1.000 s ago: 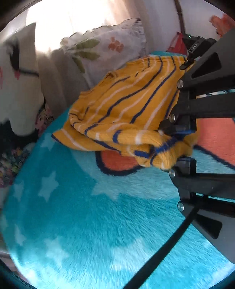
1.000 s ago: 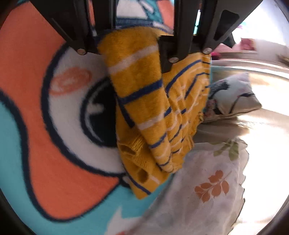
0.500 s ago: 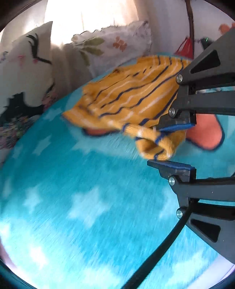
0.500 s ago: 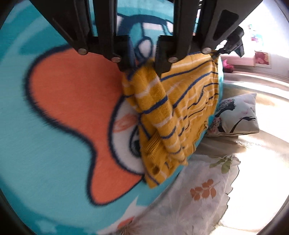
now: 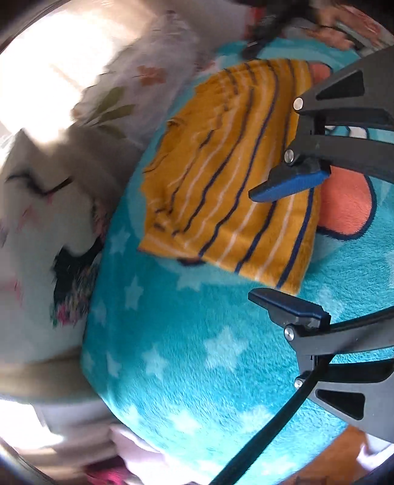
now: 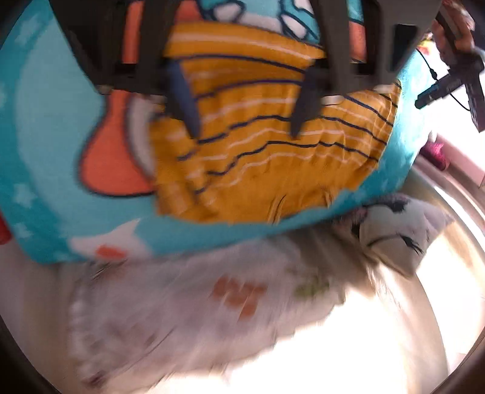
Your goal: Fold small clothes
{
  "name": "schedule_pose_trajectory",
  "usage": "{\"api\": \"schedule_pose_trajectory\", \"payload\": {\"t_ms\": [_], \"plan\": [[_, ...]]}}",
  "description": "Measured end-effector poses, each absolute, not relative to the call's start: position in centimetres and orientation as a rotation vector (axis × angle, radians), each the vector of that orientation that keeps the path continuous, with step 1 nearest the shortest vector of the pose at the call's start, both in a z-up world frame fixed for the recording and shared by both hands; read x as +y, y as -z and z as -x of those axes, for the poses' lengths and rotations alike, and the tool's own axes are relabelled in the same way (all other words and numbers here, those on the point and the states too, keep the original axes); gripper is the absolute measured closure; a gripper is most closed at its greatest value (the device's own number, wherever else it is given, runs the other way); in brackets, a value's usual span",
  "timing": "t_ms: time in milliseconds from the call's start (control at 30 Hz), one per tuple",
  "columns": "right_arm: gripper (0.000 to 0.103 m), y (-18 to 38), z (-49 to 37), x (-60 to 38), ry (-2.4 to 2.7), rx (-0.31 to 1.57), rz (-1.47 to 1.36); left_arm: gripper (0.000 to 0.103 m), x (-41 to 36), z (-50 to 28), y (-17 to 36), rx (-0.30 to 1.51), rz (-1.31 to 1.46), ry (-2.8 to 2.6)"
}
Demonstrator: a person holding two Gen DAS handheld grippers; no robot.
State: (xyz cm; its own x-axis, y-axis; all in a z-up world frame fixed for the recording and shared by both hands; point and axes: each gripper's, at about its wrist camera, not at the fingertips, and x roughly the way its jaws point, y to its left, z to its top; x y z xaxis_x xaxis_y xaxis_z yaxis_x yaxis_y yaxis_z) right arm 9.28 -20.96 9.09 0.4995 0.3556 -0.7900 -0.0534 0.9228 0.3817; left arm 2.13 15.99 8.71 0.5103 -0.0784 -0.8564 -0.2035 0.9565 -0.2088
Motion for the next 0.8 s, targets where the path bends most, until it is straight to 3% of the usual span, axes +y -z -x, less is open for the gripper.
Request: {"api": "schedule_pose_trajectory", "payload": {"t_ms": [167,233,300,600,800], "plan": [[0.061,-4.4,-14.0,-19.5,-0.182,1.11,-0.237,0.043,15.6,-2.5,-7.5,1.079,0.289,-0.062],[0.078,-3.5,-15.1,-21.0,-0.115,1.121,-0.256,0.043,15.8,-2.6,-7.2,1.084,0.292,-0.07],[0.084,-3.7,-15.3,-22.6,-0.067,1.115,-0.32,0.042,16.2,-2.8,-6.8,1.087,0.286,-0.084],[0.068,-6.8,-11.4,-20.2,-0.102,1.067,-0.227,0.04,20.0,-4.0,-1.5,1.237,0.464,-0.187],[0.067,-5.1,-8.6,-19.6,-0.098,1.099,-0.201,0.038,20.7,-3.2,-2.4,1.212,0.506,-0.206]]}}
